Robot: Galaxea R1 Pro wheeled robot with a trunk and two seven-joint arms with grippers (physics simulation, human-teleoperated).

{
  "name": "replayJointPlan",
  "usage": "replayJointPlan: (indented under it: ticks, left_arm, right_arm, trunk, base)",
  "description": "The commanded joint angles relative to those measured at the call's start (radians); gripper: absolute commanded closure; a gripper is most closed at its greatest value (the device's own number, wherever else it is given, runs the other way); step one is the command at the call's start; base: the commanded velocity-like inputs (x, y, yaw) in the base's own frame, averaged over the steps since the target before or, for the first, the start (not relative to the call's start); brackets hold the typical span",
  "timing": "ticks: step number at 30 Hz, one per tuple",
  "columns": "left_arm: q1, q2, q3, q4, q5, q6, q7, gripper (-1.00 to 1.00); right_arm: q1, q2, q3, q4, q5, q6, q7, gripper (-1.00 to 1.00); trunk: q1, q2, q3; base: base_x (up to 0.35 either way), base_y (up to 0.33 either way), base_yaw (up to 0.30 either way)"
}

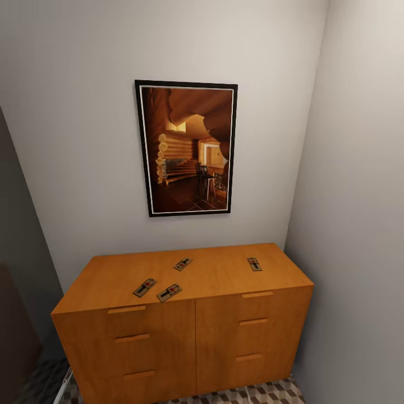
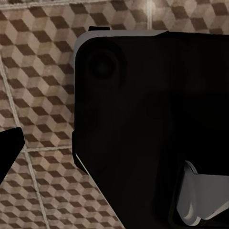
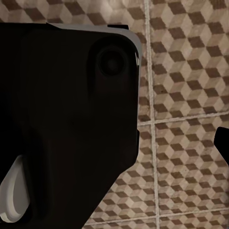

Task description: Take the four mousetraps from the cabinet in the bathroom and place them on the bathroom floor. Make sure all four end up on the same floor surface, and ensure that at least two of them are either under or directly next to the same bathroom sink.

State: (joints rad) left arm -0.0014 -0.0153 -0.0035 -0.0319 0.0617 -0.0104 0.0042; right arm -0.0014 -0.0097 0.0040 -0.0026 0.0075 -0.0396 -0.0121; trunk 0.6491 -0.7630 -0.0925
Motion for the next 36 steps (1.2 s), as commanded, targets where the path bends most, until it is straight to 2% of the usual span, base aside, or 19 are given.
replayJointPlan:
  ticks: [1, 36]
  left_arm:
    - [0.000, 0.000, 0.000, -0.001, 0.007, -0.001, 0.000, -1.00]
    - [0.000, 0.002, 0.005, -0.043, 0.011, 0.001, 0.003, -1.00]
  right_arm:
    - [0.000, 0.000, 0.000, -0.002, 0.001, -0.003, -0.001, -1.00]
    - [0.000, -0.002, 0.003, -0.008, 0.008, -0.022, 0.016, -1.00]
  trunk:
    - [0.000, -0.001, -0.001]
    - [0.000, -0.001, -0.001]
  base:
    - [0.000, 0.000, 0.000]
    - [0.000, 0.000, 0.000]
